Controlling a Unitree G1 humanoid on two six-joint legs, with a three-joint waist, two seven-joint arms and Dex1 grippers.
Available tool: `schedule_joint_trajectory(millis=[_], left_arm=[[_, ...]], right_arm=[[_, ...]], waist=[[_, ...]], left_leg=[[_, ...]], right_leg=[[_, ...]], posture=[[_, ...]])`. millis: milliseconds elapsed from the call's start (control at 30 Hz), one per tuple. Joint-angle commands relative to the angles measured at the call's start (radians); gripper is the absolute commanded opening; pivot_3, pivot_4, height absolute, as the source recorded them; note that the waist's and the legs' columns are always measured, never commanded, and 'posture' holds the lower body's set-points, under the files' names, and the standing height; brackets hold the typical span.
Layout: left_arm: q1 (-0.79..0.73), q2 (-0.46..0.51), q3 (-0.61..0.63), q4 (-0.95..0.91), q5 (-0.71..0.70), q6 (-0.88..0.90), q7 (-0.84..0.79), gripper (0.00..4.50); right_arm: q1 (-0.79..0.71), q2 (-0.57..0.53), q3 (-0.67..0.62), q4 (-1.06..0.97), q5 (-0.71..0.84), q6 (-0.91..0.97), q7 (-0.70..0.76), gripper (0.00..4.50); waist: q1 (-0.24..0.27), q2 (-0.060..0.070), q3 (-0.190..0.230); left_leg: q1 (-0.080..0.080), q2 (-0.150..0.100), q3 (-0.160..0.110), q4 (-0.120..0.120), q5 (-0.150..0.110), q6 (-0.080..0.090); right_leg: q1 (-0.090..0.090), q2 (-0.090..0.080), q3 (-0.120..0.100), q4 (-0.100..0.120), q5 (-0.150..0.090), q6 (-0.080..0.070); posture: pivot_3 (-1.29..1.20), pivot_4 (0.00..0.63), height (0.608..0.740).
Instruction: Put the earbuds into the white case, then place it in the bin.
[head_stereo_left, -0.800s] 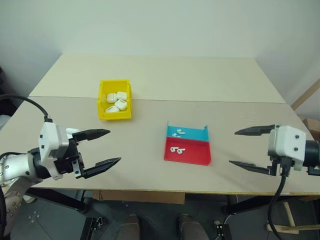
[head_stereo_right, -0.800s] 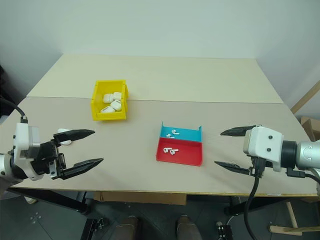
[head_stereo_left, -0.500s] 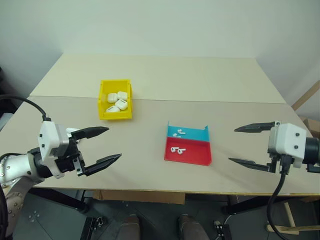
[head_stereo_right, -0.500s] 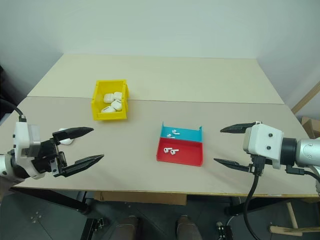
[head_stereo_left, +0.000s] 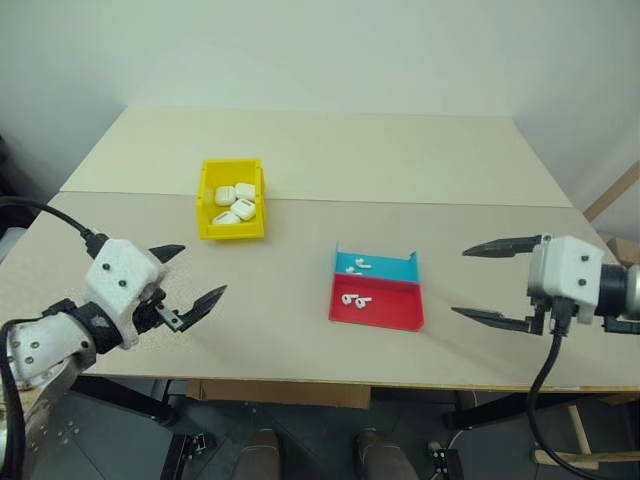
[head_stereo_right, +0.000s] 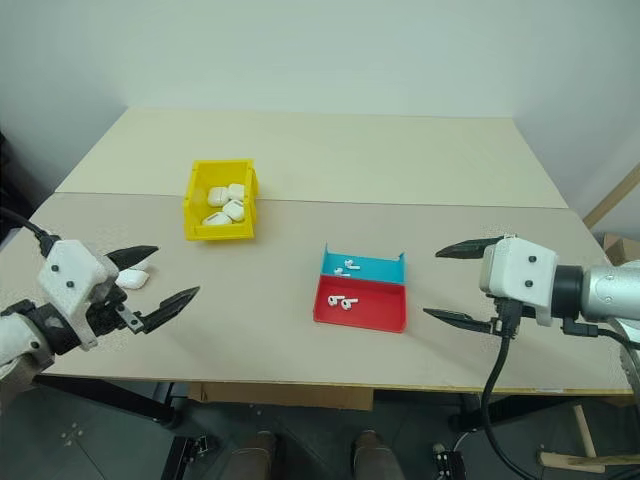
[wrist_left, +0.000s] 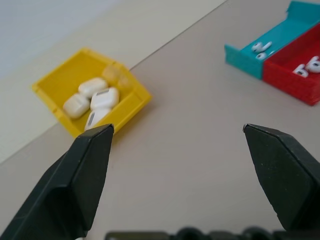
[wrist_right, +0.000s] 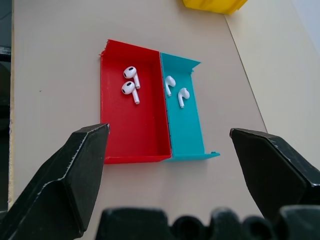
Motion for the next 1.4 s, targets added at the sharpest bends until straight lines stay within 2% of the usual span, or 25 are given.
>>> schedule_joint_trajectory(millis=[33,100,167,400,533,767,867,1000,1167,1400], left_arm=[[-0.119,0.039,0.004,-0.029,-0.020,0.310,0.135,4.50],[-0.271,0.037,-0.011,0.013,-0.032,0.562,0.172,4.50],[-0.369,0.042,-0.026,0.046,-0.029,0.700,0.177,4.50],[-0.520,0.285,-0.192,0.379,-0.135,0.753,0.118,4.50],[-0.676,0.359,-0.360,0.592,-0.141,0.753,0.098,4.50],[-0.890,0.366,-0.620,0.812,-0.058,0.726,-0.017,4.50],[-0.962,0.364,-0.729,0.948,0.005,0.658,-0.096,4.50],[-1.027,0.365,-0.844,1.057,0.097,0.565,-0.203,4.50],[-1.066,0.339,-0.934,1.181,0.198,0.462,-0.330,4.50],[-1.112,0.247,-0.960,1.346,0.307,0.362,-0.425,4.50]], right_arm=[[-0.044,-0.029,0.010,0.001,0.006,0.034,-0.007,4.48],[-0.050,-0.030,0.026,0.005,0.000,0.040,-0.007,4.48],[-0.054,-0.030,0.040,0.005,-0.004,0.048,-0.010,4.48],[-0.081,-0.017,0.086,-0.005,-0.003,0.087,-0.045,4.48],[-0.068,-0.014,0.086,-0.026,0.005,0.127,-0.072,4.48],[-0.028,-0.028,0.055,-0.065,0.019,0.191,-0.084,4.48],[-0.015,-0.037,0.037,-0.082,0.026,0.223,-0.087,4.48],[0.001,-0.040,0.016,-0.100,0.032,0.256,-0.094,4.48],[0.019,-0.035,0.004,-0.118,0.029,0.279,-0.106,4.48],[0.009,-0.035,0.010,-0.110,0.024,0.286,-0.118,4.48]], waist=[[0.002,-0.001,0.000],[0.004,-0.001,0.001],[0.003,-0.002,0.001],[-0.015,-0.003,0.001],[-0.017,-0.003,0.001],[-0.017,-0.003,0.001],[-0.019,-0.003,0.001],[-0.020,-0.003,0.001],[-0.019,-0.003,0.001],[-0.018,-0.003,0.001]], left_leg=[[0.000,0.000,-0.001,0.000,0.000,0.000],[0.000,0.000,-0.001,0.000,0.000,0.000],[0.000,0.000,-0.002,0.000,0.000,0.000],[-0.001,0.000,-0.002,-0.002,0.000,0.000],[-0.001,-0.001,-0.001,-0.002,0.000,0.000],[-0.008,-0.001,-0.001,-0.001,0.000,0.000],[-0.012,-0.002,-0.001,0.001,0.000,0.000],[-0.012,-0.002,-0.001,0.001,0.000,0.000],[-0.013,-0.002,-0.001,0.002,0.000,0.000],[-0.013,-0.002,-0.001,0.003,0.000,0.000]], right_leg=[[0.000,0.000,0.000,0.000,0.000,0.000],[0.001,0.000,-0.001,0.000,0.000,0.000],[0.001,0.000,-0.001,0.000,0.000,0.000],[-0.002,0.000,-0.001,0.001,0.000,0.000],[-0.001,0.000,-0.001,0.000,0.000,0.000],[-0.008,0.000,-0.001,0.002,0.000,0.000],[-0.016,0.000,0.000,0.008,0.000,0.000],[-0.016,0.000,0.000,0.009,0.000,0.000],[-0.015,0.000,0.000,0.008,0.000,0.000],[-0.015,0.000,0.000,0.009,0.000,0.000]], posture=[[0.00,0.150,0.740],[0.00,0.150,0.740],[0.00,0.150,0.740],[0.00,0.150,0.740],[0.00,0.150,0.740],[0.00,0.150,0.740],[0.00,0.150,0.740],[0.00,0.150,0.740],[0.00,0.150,0.740],[0.00,0.150,0.740]])
